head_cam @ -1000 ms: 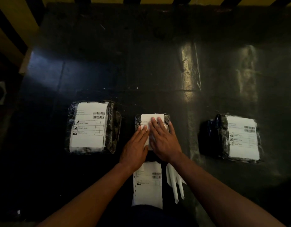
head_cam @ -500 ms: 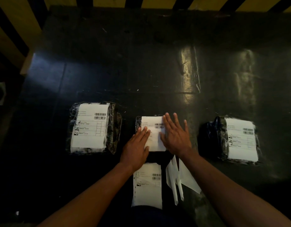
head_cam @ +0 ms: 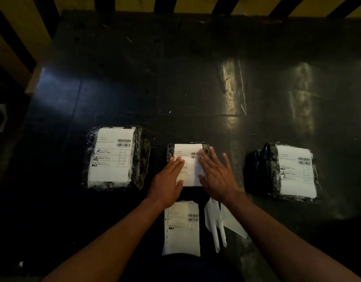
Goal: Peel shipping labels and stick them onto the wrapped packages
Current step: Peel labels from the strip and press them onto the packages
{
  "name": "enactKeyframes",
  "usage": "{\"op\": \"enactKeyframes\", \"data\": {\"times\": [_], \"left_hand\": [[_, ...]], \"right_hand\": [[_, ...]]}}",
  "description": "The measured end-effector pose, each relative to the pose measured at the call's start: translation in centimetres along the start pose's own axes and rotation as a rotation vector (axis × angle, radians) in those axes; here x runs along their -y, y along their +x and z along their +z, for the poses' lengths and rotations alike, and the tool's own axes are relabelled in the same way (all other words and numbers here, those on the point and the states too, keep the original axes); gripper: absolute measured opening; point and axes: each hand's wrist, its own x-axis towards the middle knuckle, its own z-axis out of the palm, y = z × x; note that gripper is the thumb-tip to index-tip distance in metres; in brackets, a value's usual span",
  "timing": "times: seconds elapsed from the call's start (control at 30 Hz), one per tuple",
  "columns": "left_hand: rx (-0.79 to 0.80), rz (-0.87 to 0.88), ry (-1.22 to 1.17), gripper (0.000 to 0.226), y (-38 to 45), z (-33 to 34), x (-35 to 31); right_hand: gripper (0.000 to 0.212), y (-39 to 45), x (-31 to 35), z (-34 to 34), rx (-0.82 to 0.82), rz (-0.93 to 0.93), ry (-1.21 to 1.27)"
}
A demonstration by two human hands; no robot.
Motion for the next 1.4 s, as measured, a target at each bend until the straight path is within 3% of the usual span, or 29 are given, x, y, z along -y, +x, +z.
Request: {"op": "enactKeyframes", "data": {"times": [0.13,0.43,0.53,0.67,0.8,1.03,1.13,1.23,1.3,1.4], "left_hand": [[0.011,0.004,-0.012,0.068,0.0,0.1,0.3],[0.047,-0.011,-0.024,0.071,-0.1,-0.2,0.4],[0.047,-0.007,-0.012,0.071,0.0,-0.1,0.3],[0.069,0.017,0.004,0.069,0.0,-0.2,0.6],[0.068,0.01,0.007,0.07,-0.1,-0.2,0.4],[0.118,0.007,0.069,0.071,-0.1,-0.4,0.3],[0.134,0.005,0.155,0.071,-0.4,-0.1,-0.2],[0.15,0.13,0.351,0.076,-2.2,1.3,-1.0],[0.198,0.22,0.432,0.082,-4.1,2.6,-1.5],[0.221,0.212,0.538,0.085,-5.9,3.8,-0.9]], "right_hand": [[0.068,-0.6,2.6,2.1,0.014,-0.137,0.041],[0.062,-4.3,-0.4,3.5,-0.099,0.04,-0.014],[0.064,-3.9,1.0,3.2,-0.136,-0.024,0.024],[0.077,-4.3,4.3,4.6,-0.077,-0.175,-0.009],[0.085,-6.3,2.9,6.3,-0.02,-0.141,-0.092],[0.077,-9.0,0.6,6.2,-0.009,-0.06,-0.154],[0.076,-9.1,1.2,5.7,-0.036,-0.041,-0.091],[0.073,-8.4,1.9,4.9,-0.065,-0.031,0.006],[0.073,-7.8,2.4,4.7,-0.038,-0.059,0.012],[0.075,-7.3,2.9,5.1,0.016,-0.066,-0.034]]}}
